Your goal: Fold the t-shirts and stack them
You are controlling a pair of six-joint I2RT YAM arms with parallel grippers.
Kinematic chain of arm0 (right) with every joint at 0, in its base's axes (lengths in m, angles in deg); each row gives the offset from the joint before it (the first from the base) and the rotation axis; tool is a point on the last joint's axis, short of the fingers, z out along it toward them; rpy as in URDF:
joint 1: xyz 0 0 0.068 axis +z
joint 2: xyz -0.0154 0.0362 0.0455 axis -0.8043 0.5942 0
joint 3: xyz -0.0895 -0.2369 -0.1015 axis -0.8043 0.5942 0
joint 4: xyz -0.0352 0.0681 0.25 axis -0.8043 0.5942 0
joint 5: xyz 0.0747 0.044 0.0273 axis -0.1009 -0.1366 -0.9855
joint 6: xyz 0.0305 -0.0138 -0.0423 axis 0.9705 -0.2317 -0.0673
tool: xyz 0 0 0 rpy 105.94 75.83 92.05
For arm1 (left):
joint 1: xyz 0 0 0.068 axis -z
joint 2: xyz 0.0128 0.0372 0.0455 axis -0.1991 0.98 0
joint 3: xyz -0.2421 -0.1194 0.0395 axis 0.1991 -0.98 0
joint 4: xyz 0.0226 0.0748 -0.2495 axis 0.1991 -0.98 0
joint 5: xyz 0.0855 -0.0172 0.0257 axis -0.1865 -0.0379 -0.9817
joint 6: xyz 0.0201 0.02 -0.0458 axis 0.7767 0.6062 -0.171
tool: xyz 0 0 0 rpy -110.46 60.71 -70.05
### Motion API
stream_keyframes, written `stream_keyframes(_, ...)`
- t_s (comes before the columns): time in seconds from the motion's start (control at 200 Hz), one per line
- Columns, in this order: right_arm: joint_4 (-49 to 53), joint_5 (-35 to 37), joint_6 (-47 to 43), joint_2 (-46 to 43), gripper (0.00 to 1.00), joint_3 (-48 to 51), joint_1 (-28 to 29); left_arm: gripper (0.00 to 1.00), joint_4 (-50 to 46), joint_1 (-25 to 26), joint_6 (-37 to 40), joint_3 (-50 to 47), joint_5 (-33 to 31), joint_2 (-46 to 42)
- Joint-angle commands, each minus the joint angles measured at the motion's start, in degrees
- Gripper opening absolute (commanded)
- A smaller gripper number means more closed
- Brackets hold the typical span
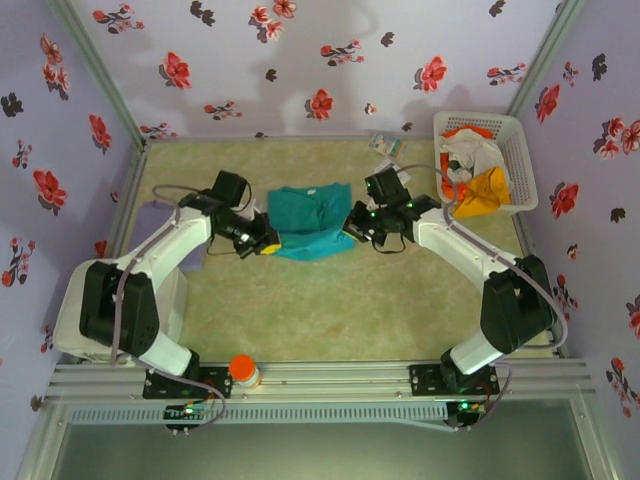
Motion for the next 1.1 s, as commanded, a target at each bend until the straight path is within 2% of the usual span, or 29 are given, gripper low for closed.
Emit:
stream_keyframes(0.0, 1.3, -0.2, 0.5, -4.9, 0.00, 3.5, 1.7, 0.00, 2.1, 0.5, -3.4, -5.1, 1.4, -6.0)
stream_keyframes(0.275, 3.8, 2.9, 6.5, -15.6, 0.00, 14.1, 9.1, 0.00, 6.4, 7.3, -15.8, -19.1, 1.2, -20.3)
stream_keyframes(0.39, 4.8, 4.5, 10.2, -20.7, 0.00, 17.3, 12.4, 0.00, 5.7, 10.1, -21.9, -23.4, -1.5, -27.7)
stream_keyframes(0.575, 8.7, 7.5, 12.1, -27.6, 0.00, 17.1, 13.9, 0.00, 0.1, 13.4, -27.6, -22.7, -4.4, -35.8)
stream_keyframes(0.67, 9.6, 10.6, 10.4, -27.8, 0.00, 14.3, 13.1, 0.00, -0.9, 12.3, -26.5, -19.5, -4.6, -34.9)
stream_keyframes(0.805, 7.7, 6.3, 6.8, -23.4, 0.00, 9.6, 8.6, 0.00, -1.9, 10.8, -21.4, -13.3, -4.5, -28.5)
stream_keyframes(1.095, 5.1, 0.1, 1.3, -13.0, 0.00, 2.1, 2.6, 0.00, -0.7, 3.4, -14.5, -8.0, -0.8, -19.2)
